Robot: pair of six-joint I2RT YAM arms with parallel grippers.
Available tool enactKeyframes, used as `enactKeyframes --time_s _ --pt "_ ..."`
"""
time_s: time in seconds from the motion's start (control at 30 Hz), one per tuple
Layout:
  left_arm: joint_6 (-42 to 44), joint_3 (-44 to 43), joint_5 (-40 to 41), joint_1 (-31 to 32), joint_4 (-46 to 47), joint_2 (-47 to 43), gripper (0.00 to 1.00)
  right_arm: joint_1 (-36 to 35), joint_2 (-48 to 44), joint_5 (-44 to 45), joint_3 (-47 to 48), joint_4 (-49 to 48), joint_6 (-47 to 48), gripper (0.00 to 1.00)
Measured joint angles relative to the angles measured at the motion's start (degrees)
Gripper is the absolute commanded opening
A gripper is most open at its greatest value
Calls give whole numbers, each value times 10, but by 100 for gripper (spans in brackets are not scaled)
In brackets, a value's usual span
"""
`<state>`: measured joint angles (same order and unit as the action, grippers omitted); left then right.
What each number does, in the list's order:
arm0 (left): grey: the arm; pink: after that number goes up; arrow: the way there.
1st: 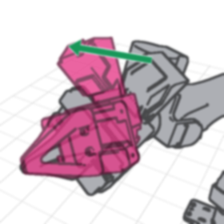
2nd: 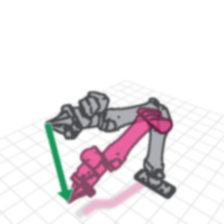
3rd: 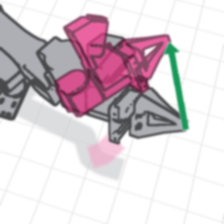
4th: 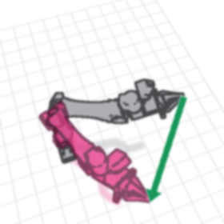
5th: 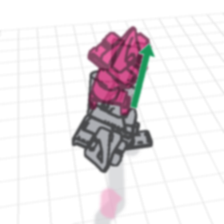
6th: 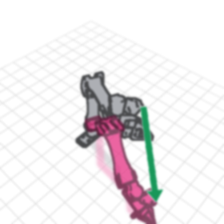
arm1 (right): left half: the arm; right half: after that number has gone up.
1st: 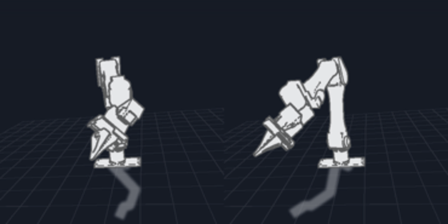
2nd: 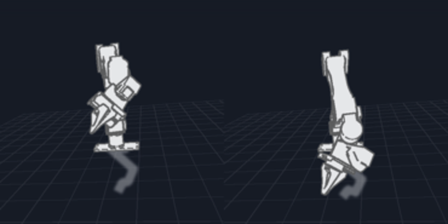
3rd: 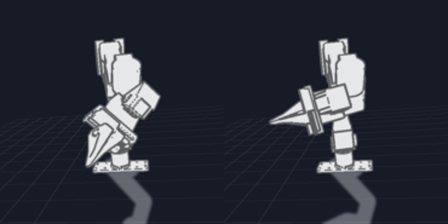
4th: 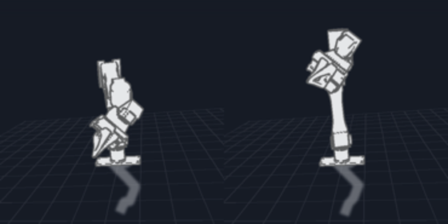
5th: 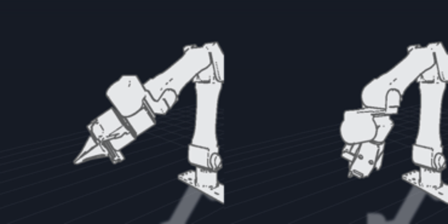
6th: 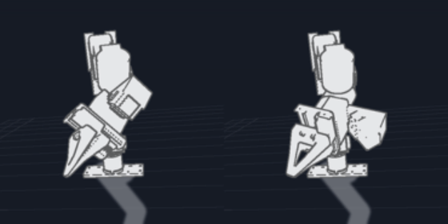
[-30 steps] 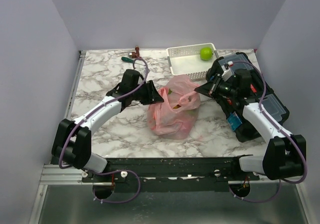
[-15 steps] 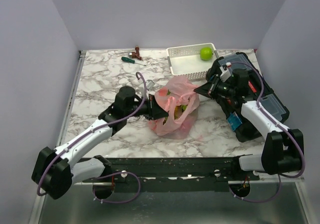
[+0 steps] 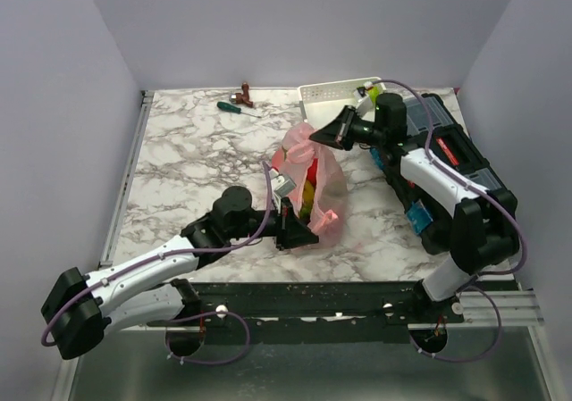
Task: Take the fake fruits out of the plastic bag
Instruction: Adjust the plastic bag at the center of the board.
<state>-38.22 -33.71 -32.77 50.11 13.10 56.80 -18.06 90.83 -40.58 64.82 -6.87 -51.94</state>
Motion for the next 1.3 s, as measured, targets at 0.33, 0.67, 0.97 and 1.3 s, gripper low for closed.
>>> enactKeyframes --time_s 0.33,0.67,0.97,1.3 --pt "24 -15 18 33 -23 -31 0 -60 155 25 222 -29 -62 1" --pt "38 -24 50 37 -47 -48 0 -116 275 29 381 27 -52 40" --pt "47 -71 98 37 -97 -31 0 -117 170 131 303 238 115 97" --pt "59 -190 151 37 -232 65 0 -115 -200 238 36 302 93 100"
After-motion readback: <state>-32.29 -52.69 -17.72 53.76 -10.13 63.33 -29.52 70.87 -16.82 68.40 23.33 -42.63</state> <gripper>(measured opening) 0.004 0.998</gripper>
